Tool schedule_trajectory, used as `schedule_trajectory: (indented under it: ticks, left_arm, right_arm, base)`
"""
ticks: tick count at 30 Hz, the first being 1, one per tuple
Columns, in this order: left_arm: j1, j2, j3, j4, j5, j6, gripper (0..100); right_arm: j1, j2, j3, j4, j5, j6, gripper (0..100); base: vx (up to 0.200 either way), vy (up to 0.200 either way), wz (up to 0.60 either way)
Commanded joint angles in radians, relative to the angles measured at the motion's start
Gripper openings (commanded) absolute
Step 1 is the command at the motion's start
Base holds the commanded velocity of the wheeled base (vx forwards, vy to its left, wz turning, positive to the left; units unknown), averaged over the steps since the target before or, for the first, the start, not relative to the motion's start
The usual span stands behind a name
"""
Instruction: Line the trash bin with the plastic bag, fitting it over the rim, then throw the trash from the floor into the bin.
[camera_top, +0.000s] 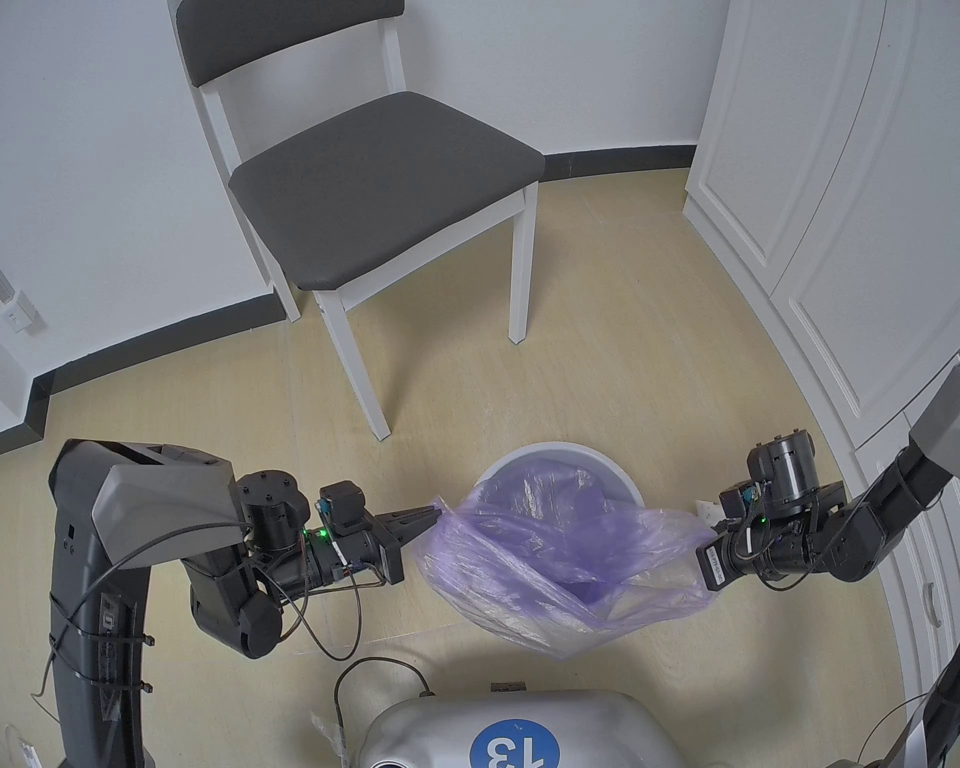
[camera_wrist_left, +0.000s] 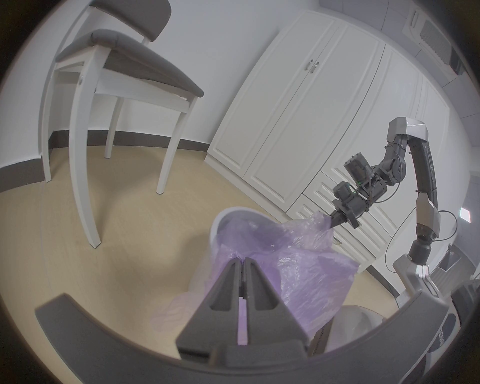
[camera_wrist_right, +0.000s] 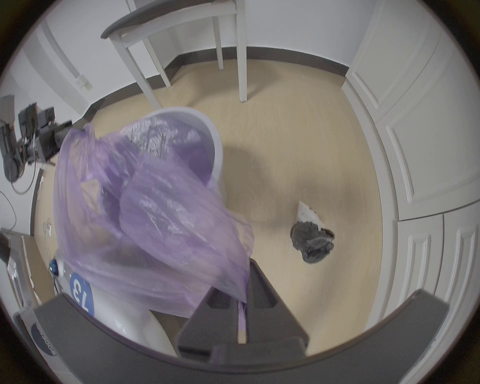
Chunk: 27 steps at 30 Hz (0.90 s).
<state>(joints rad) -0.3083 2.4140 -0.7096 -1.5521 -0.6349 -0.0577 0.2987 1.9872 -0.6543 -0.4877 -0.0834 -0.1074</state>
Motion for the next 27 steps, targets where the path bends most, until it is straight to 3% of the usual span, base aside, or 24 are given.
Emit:
schedule_trajectory:
  ticks: [1,5,14,20,27]
  left_arm:
    - [0.017,-0.015,-0.041,-0.019,-0.002,-0.044,0]
    - [0.014,-0.039,-0.044,-0.019,-0.002,-0.117,0]
    - [0.038,-0.009,-0.048,-0.019,-0.032,-0.11,0]
    - [0.061,0.043,-0.093,-0.019,-0.062,-0.106,0]
    - [0.083,0.063,-0.099,-0.019,-0.065,-0.088,0]
  right_arm:
    - [-0.003,0.002,0.117,-0.058,-0.004,-0.037,0]
    - [0.014,0.01,0.188,-0.078,-0.002,-0.098,0]
    - [0.088,0.114,0.214,-0.173,-0.01,-0.097,0]
    - [0.068,0.232,0.165,-0.284,-0.039,-0.1,0]
    - [-0.001,0.249,0.116,-0.285,-0.044,-0.104,0]
  base:
    - [0.0,0.0,0.0]
    - [0.0,0.0,0.0]
    - [0.0,0.0,0.0]
    - [0.0,0.0,0.0]
    - [0.0,0.0,0.0]
